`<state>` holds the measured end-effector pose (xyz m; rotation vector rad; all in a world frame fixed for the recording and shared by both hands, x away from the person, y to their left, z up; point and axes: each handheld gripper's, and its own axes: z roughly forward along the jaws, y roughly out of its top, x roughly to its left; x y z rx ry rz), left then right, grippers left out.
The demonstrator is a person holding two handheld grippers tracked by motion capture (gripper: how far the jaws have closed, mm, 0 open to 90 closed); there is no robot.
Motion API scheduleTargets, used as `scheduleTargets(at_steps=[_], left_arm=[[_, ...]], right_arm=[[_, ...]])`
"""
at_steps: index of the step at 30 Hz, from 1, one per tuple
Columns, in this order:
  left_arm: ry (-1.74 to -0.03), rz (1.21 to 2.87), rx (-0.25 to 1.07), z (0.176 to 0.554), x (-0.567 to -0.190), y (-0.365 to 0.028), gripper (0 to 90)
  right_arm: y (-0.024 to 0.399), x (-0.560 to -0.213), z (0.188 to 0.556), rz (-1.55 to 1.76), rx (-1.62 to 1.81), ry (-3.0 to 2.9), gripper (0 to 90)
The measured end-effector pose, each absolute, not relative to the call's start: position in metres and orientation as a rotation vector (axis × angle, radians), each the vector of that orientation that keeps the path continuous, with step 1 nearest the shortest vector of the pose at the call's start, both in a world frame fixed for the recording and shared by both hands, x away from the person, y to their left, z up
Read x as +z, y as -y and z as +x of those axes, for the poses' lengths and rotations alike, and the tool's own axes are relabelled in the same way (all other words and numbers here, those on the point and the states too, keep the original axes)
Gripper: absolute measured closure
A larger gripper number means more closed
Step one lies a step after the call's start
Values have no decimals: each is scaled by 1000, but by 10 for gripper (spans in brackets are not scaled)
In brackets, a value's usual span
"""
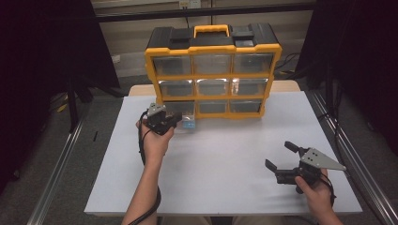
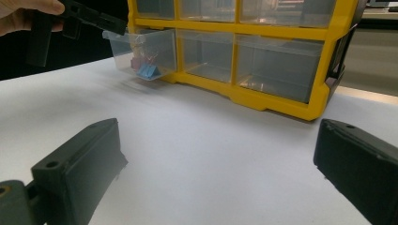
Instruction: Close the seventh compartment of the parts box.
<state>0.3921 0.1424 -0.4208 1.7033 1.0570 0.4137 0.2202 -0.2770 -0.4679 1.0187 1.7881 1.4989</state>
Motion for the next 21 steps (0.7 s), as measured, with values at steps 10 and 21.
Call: scheduleTargets(at_steps=[10, 21], left_arm=[[-1059, 1695, 421, 398, -421, -140, 900], [-1062, 1700, 439, 404, -421, -138, 900]], right_arm=[[278, -468, 220, 1012, 1494, -1798, 11], [277, -468, 220, 1014, 1497, -1791, 11]])
